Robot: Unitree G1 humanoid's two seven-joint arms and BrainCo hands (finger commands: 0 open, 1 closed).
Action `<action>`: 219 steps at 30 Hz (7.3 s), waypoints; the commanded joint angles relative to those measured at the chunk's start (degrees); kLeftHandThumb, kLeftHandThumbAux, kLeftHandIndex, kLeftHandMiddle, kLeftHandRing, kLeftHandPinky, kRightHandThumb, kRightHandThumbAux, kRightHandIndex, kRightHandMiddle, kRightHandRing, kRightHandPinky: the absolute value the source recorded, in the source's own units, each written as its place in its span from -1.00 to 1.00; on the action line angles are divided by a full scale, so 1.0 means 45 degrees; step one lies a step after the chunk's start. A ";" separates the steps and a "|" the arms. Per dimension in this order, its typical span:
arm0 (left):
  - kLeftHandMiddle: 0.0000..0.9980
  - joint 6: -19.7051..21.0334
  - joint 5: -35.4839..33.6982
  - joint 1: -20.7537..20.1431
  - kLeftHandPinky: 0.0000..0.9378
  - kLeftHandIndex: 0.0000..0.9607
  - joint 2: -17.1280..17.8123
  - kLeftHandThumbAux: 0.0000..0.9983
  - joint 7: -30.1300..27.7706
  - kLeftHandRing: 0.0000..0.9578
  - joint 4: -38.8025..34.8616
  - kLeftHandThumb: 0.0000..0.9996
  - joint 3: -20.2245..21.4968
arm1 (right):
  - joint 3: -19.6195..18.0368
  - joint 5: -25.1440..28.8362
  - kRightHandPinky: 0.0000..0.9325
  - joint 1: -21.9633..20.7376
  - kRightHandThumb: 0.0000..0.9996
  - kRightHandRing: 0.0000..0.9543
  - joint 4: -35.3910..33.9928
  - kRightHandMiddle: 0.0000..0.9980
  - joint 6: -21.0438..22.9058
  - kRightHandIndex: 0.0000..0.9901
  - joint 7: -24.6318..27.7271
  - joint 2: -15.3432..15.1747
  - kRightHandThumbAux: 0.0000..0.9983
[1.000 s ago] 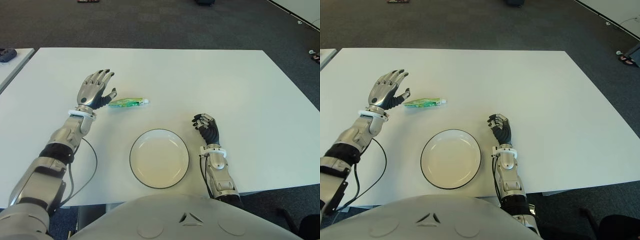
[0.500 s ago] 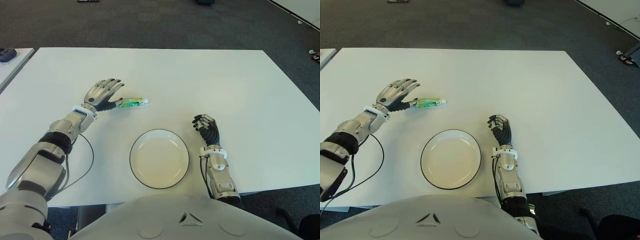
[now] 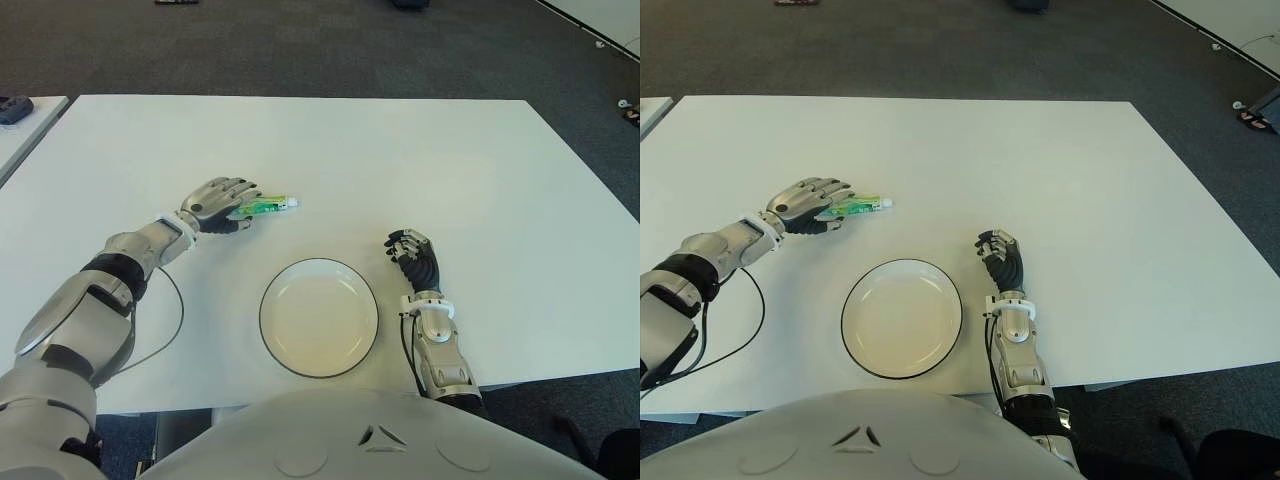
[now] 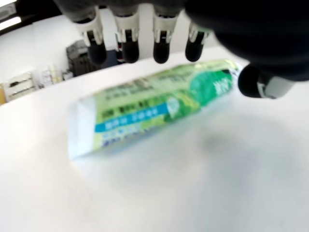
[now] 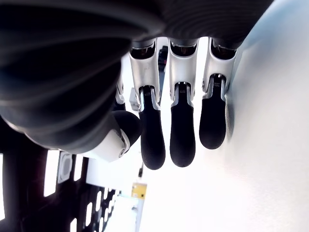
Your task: Put the toothpaste on the table into the plate.
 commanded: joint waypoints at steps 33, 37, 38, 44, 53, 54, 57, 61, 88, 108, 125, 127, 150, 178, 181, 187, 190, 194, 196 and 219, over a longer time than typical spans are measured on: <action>-0.99 -0.0260 0.1076 -0.0549 -1.00 -1.00 0.0005 -0.49 -0.1855 -1.00 0.0319 -0.16 -0.2882 | -0.0056 -0.0080 0.15 0.0322 0.42 0.12 -0.0318 0.09 0.0458 -0.13 0.0034 -0.0189 0.46; -1.00 -0.0172 0.0917 -0.0522 -0.99 -1.00 -0.0165 -0.49 -0.1872 -1.00 0.0586 -0.15 -0.2795 | -0.0054 -0.0063 0.14 0.0326 0.42 0.12 -0.0320 0.08 0.0422 -0.13 0.0054 -0.0206 0.46; -1.00 -0.0151 0.0893 -0.0525 -0.99 -1.00 -0.0204 -0.49 -0.1861 -1.00 0.0654 -0.15 -0.2786 | -0.0054 -0.0059 0.14 0.0325 0.42 0.12 -0.0319 0.08 0.0419 -0.14 0.0057 -0.0207 0.46; -1.00 0.0057 0.0775 -0.0553 -0.99 -1.00 -0.0536 -0.46 -0.1705 -1.00 0.1246 -0.11 -0.2766 | -0.0050 -0.0039 0.15 0.0334 0.42 0.12 -0.0329 0.08 0.0408 -0.14 0.0071 -0.0218 0.46; -1.00 0.0641 0.0108 -0.0366 -0.97 -1.00 -0.1051 -0.51 -0.1587 -1.00 0.1998 0.01 -0.2368 | -0.0042 -0.0101 0.12 0.0341 0.42 0.11 -0.0355 0.07 0.0479 -0.14 0.0028 -0.0229 0.46; -1.00 0.0685 -0.0027 -0.0345 -0.97 -1.00 -0.1096 -0.52 -0.1572 -1.00 0.2045 0.02 -0.2281 | -0.0047 -0.0091 0.12 0.0337 0.42 0.11 -0.0349 0.07 0.0482 -0.14 0.0032 -0.0228 0.46; -1.00 0.0765 -0.0346 -0.0327 -0.96 -1.00 -0.1182 -0.54 -0.1539 -1.00 0.2102 0.05 -0.2089 | -0.0057 -0.0070 0.12 0.0325 0.42 0.11 -0.0334 0.07 0.0492 -0.14 0.0037 -0.0225 0.46; -1.00 0.0889 -0.0882 -0.0180 -0.94 -1.00 -0.1268 -0.57 -0.1013 -1.00 0.2021 0.07 -0.1596 | -0.0061 -0.0062 0.13 0.0295 0.42 0.11 -0.0290 0.07 0.0478 -0.14 0.0027 -0.0215 0.46; -0.95 -0.0289 -0.0920 0.0520 -0.81 -1.00 -0.1847 -0.57 0.8897 -0.89 0.2760 -0.07 -0.0805 | -0.0022 -0.0071 0.13 0.0320 0.42 0.10 -0.0286 0.06 0.0511 -0.14 0.0041 -0.0229 0.46; -0.99 0.0000 -0.2183 0.0602 -0.74 -1.00 -0.2246 -0.59 0.6273 -0.92 0.3068 0.06 0.0218 | 0.0005 -0.0151 0.18 0.0361 0.42 0.12 -0.0380 0.06 0.0614 -0.14 0.0043 -0.0282 0.46; -1.00 0.1729 -0.3096 0.0146 -0.78 -1.00 -0.2355 -0.61 -0.0673 -1.00 0.2907 0.14 0.0817 | 0.0025 -0.0238 0.13 0.0397 0.42 0.11 -0.0500 0.07 0.0760 -0.14 0.0030 -0.0346 0.46; -1.00 0.1982 -0.2948 0.0009 -0.82 -1.00 -0.2298 -0.60 -0.1374 -1.00 0.2817 0.12 0.0647 | 0.0019 -0.0226 0.14 0.0395 0.42 0.11 -0.0492 0.07 0.0739 -0.14 0.0024 -0.0343 0.46; -1.00 0.4312 -0.2785 -0.1505 -0.88 -1.00 -0.2550 -0.44 -0.9753 -1.00 0.2730 0.09 0.0050 | -0.0001 -0.0097 0.14 0.0436 0.42 0.11 -0.0563 0.07 0.0720 -0.14 0.0050 -0.0341 0.46; -0.81 0.3435 -0.3129 -0.2047 -0.47 -0.40 -0.2534 -0.24 -1.1440 -0.78 0.2214 -0.01 -0.0222 | -0.0066 -0.0078 0.17 0.0411 0.42 0.13 -0.0657 0.09 0.0902 -0.13 0.0006 -0.0318 0.46; -0.73 0.3685 -0.3387 -0.1926 -0.36 -0.23 -0.2554 -0.18 -1.1138 -0.69 0.2126 0.08 0.0079 | -0.0075 -0.0071 0.17 0.0424 0.42 0.14 -0.0705 0.10 0.0944 -0.13 0.0017 -0.0318 0.46; -0.21 0.3992 -0.3932 -0.1650 0.02 -0.04 -0.2608 -0.10 -1.0828 -0.14 0.2041 0.24 0.0679 | -0.0107 -0.0033 0.17 0.0421 0.42 0.14 -0.0740 0.10 0.0990 -0.14 0.0058 -0.0329 0.46; 0.08 0.3971 -0.4152 -0.1567 0.23 0.04 -0.2636 -0.05 -1.0825 0.14 0.2005 0.30 0.0899 | -0.0124 -0.0036 0.16 0.0412 0.42 0.14 -0.0739 0.10 0.0988 -0.14 0.0059 -0.0335 0.46; 0.25 0.3867 -0.4315 -0.1475 0.32 -0.06 -0.2638 0.27 -1.0717 0.29 0.1960 0.41 0.1037 | -0.0143 -0.0044 0.17 0.0402 0.42 0.14 -0.0730 0.10 0.0971 -0.14 0.0059 -0.0340 0.46; 0.28 0.3788 -0.4361 -0.1418 0.33 -0.08 -0.2632 0.32 -1.0629 0.32 0.1941 0.43 0.1107 | -0.0152 -0.0053 0.17 0.0398 0.42 0.14 -0.0727 0.09 0.0973 -0.14 0.0062 -0.0349 0.46; 0.11 0.3431 -0.4698 -0.0706 0.35 -0.19 -0.2713 0.34 -0.9194 0.37 0.1686 0.67 0.1578 | -0.0233 -0.0042 0.18 0.0327 0.41 0.14 -0.0587 0.10 0.0768 -0.13 0.0139 -0.0413 0.46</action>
